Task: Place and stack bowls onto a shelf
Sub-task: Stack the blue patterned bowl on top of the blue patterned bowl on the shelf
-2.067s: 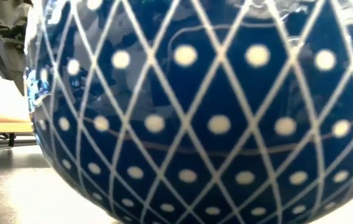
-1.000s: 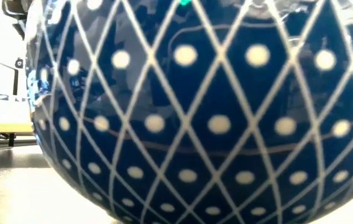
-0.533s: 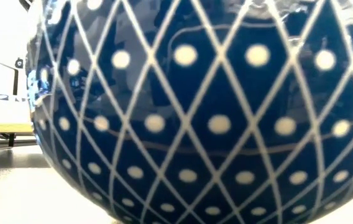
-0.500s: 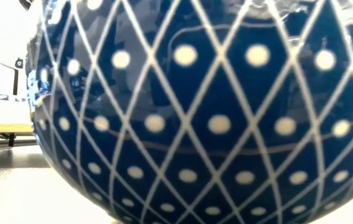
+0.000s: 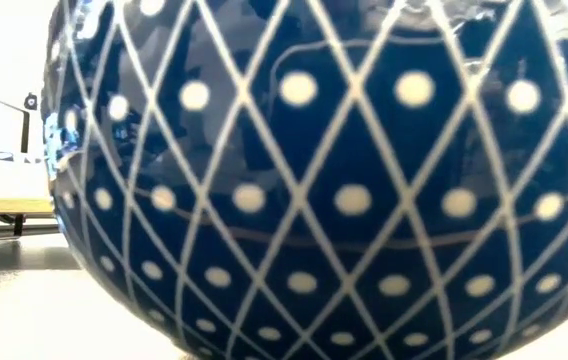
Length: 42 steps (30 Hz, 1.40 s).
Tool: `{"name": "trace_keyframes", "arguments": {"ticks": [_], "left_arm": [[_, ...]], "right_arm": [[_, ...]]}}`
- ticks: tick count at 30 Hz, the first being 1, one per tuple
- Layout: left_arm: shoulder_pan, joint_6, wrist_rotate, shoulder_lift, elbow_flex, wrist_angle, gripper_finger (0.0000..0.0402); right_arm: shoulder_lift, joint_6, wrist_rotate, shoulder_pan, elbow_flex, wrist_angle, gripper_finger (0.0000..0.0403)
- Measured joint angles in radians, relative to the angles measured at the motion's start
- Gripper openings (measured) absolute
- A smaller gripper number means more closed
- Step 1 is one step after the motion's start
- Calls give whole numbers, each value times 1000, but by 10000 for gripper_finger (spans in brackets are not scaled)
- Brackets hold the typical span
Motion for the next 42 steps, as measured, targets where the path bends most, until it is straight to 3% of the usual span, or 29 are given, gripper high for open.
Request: {"name": "trace_keyframes", "arguments": {"ticks": [5,12,19,25,31,42], "left_arm": [[-73,-198,31,34,0,3,173],[-133,-344,71,70,0,58,197],[-145,-367,112,100,0,57,238],[-145,-324,164,147,0,62,242],[-145,-295,165,151,0,55,212],[-144,-240,164,152,-5,49,108]], "right_arm": [[0,0,0,0,0,0,63],[0,0,0,0,0,0,63],[0,1,0,0,0,0,63],[0,0,0,0,0,0,63],[0,0,0,0,0,0,63],[0,0,0,0,0,0,63]]}}
